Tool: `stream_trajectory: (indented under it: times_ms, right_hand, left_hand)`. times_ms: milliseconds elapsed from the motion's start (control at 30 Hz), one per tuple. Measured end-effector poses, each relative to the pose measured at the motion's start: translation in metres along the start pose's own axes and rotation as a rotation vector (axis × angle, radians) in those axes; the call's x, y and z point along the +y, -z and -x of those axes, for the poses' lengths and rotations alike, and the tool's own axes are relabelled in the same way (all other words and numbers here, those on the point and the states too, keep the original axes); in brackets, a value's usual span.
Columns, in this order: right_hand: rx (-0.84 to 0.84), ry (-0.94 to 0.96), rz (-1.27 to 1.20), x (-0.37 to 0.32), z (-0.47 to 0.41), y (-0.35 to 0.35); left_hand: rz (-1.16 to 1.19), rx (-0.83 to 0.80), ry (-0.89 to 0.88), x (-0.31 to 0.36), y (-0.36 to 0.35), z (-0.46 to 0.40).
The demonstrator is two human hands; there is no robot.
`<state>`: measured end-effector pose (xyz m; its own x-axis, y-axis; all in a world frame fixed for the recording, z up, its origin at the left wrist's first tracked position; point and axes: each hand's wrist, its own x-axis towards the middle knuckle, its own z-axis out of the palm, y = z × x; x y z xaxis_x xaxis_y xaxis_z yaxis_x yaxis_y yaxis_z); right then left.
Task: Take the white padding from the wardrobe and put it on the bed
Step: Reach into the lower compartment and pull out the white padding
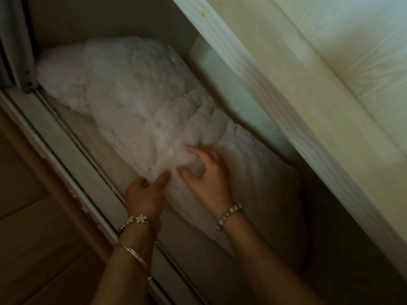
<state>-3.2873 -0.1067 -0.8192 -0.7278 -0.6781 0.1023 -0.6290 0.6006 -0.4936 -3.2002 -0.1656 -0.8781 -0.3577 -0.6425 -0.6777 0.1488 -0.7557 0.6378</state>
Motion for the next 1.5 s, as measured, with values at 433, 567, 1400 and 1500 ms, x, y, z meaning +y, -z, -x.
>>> stream_trajectory:
  times_ms: [433, 567, 1400, 1500]
  right_hand:
    - [0.020, -0.015, 0.107, -0.005, -0.012, 0.012]
    - [-0.133, -0.198, 0.100, 0.001, -0.017, 0.009]
    - [-0.197, -0.237, -0.051, 0.013, -0.032, 0.004]
    - [-0.115, -0.196, -0.005, 0.021, -0.045, 0.009]
  left_hand:
    - [-0.037, 0.283, -0.343, 0.046, 0.067, -0.013]
    - [0.079, 0.358, -0.312, 0.050, 0.085, -0.018]
    - [-0.215, 0.042, -0.383, 0.058, 0.077, 0.016]
    - [-0.218, 0.060, -0.447, 0.071, 0.092, 0.012]
